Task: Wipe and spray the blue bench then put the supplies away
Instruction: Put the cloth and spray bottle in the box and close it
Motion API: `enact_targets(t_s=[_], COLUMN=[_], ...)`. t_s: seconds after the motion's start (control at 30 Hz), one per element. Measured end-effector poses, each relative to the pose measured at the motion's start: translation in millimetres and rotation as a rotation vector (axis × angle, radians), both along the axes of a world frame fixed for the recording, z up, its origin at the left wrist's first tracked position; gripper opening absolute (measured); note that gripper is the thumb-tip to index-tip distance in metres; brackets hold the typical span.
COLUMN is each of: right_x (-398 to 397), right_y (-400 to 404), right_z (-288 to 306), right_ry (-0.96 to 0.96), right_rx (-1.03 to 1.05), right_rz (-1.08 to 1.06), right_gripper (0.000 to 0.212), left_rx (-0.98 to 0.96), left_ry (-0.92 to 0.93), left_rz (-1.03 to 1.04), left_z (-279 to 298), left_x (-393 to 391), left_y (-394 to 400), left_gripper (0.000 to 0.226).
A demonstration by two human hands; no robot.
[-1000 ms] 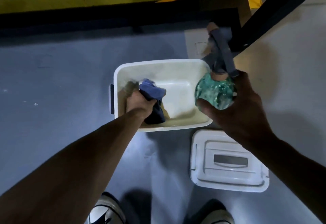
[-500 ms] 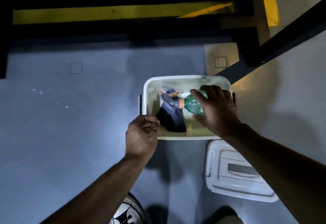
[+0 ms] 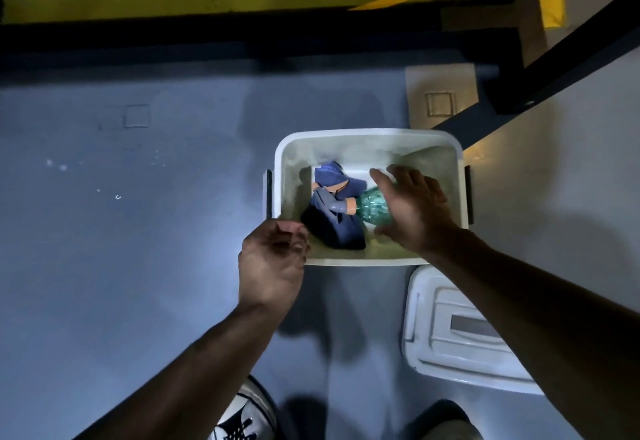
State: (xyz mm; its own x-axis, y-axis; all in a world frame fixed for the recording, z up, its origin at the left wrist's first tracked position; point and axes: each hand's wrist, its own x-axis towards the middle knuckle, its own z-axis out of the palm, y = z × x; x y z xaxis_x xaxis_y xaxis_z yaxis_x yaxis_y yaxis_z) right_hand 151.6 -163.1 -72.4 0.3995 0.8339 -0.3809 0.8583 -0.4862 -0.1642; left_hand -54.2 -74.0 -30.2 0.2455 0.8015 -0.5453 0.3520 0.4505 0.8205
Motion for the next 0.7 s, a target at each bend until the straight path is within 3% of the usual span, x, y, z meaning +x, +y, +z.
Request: enact_targets(t_s=[0.07, 0.13, 0.23, 0.37, 0.5, 0.63, 0.7], right_x=[1, 2, 8, 27, 42, 48, 51], right_y=[-12, -31, -79, -165, -244, -295, -309], right_z=[18, 40, 71, 75, 30, -25, -50], right_ry=[0.055, 0.076, 0.085, 0.129, 0.325, 0.332, 0.319], right_rx=[0.194, 0.433, 0.527, 0.311, 0.010, -0.112, -0.152], right_rz=[-0.064, -0.199, -0.484, -0.861, -1.265, -1.304, -1.302], right_gripper=[0.069, 0.036, 0.013, 0.015, 0.023, 0.051, 0.056], left_rx=[-0.121, -0.121, -0.109, 0.104, 0.183, 0.181, 0.108], left_ry=[-0.018, 0.011, 0.052, 0.195, 0.348, 0.545, 0.568], left_rz=[0.024, -0.044, -0.113, -0.309, -0.492, -0.587, -0.532], left_z=[10, 21, 37, 36, -3, -68, -96], left_x=[8, 20, 40, 56, 67, 69, 67], left_y=[2, -7, -46, -107, -158, -194, -205], left_gripper=[0.017, 0.018, 0.014, 0.016, 0.018, 0.028, 0.035])
